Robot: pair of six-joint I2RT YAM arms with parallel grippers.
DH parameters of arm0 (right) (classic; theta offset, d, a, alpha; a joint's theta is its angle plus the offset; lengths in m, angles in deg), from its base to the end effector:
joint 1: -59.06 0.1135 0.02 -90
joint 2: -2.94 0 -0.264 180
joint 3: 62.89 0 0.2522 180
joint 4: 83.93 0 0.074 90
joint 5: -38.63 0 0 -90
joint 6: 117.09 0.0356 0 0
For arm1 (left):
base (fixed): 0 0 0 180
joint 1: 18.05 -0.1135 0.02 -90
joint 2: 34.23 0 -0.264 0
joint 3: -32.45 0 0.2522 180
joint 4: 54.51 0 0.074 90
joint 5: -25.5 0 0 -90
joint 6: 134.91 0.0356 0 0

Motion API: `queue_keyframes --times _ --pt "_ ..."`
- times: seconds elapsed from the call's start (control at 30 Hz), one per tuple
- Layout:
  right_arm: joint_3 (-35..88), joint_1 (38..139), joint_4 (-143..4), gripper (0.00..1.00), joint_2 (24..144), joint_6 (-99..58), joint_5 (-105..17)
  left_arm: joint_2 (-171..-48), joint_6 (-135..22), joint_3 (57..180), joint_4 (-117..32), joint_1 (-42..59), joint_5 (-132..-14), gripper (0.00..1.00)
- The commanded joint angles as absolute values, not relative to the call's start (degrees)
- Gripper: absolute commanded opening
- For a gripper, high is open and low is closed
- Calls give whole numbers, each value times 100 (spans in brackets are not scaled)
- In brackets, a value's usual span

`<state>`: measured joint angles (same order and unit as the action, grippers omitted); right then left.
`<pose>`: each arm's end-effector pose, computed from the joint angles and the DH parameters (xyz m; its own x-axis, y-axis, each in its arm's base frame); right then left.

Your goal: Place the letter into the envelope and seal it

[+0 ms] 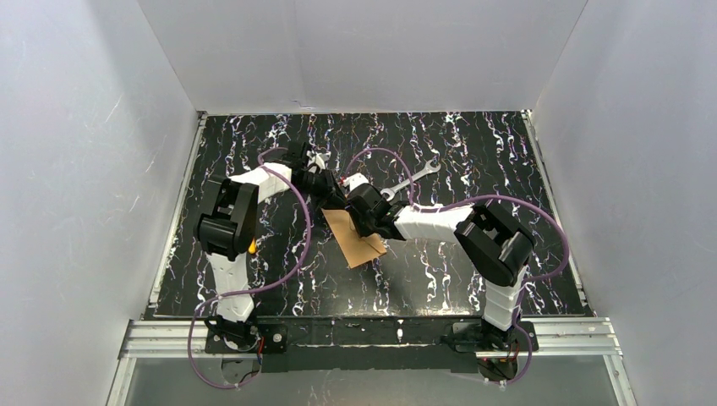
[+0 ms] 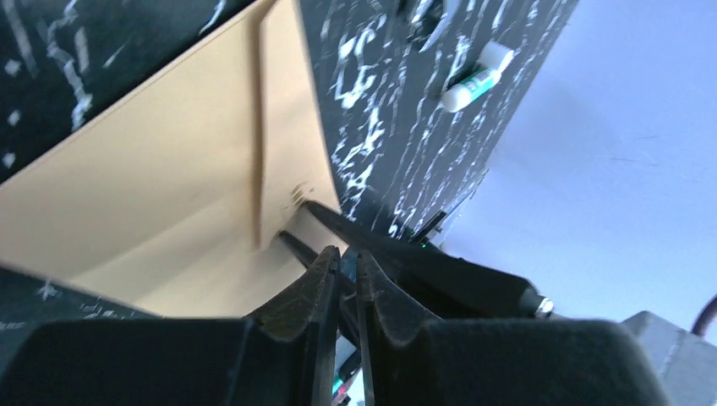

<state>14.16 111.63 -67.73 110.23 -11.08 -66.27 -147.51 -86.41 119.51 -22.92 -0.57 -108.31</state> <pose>0.2449 0.3050 0.1600 -0.6053 -0.3523 -0.7138 -0.5126 0.8585 0.0110 0.3777 -0.1448 0.1602 -0.9813 -0.1923 -0.0108 -0.1091 0.6010 -0.7918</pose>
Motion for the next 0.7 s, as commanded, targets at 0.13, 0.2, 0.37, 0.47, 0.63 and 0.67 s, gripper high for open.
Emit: queue_keyframes --times 0.13,0.2,0.37,0.47,0.63,0.67 --pt "896 11056 -6071 26 11522 -1075 -6956 -15396 -9105 12444 -3220 18 -11217 6" --pt "859 11056 -6095 25 11473 -1040 -6959 -15655 -9113 12536 -3219 30 -11220 5" --pt "841 11057 -6131 25 11332 -984 -6916 -15875 -8711 12653 -2484 42 -10536 1" --pt "1005 11056 -6022 25 11255 -960 -6877 -15903 -8297 12610 -2041 34 -9941 0" --pt "1586 11056 -5895 26 11320 -964 -6803 -16031 -8046 12467 -1970 32 -9939 0" --pt "1731 11056 -5864 26 11396 -998 -6806 -16015 -7948 12412 -1955 32 -9884 0"
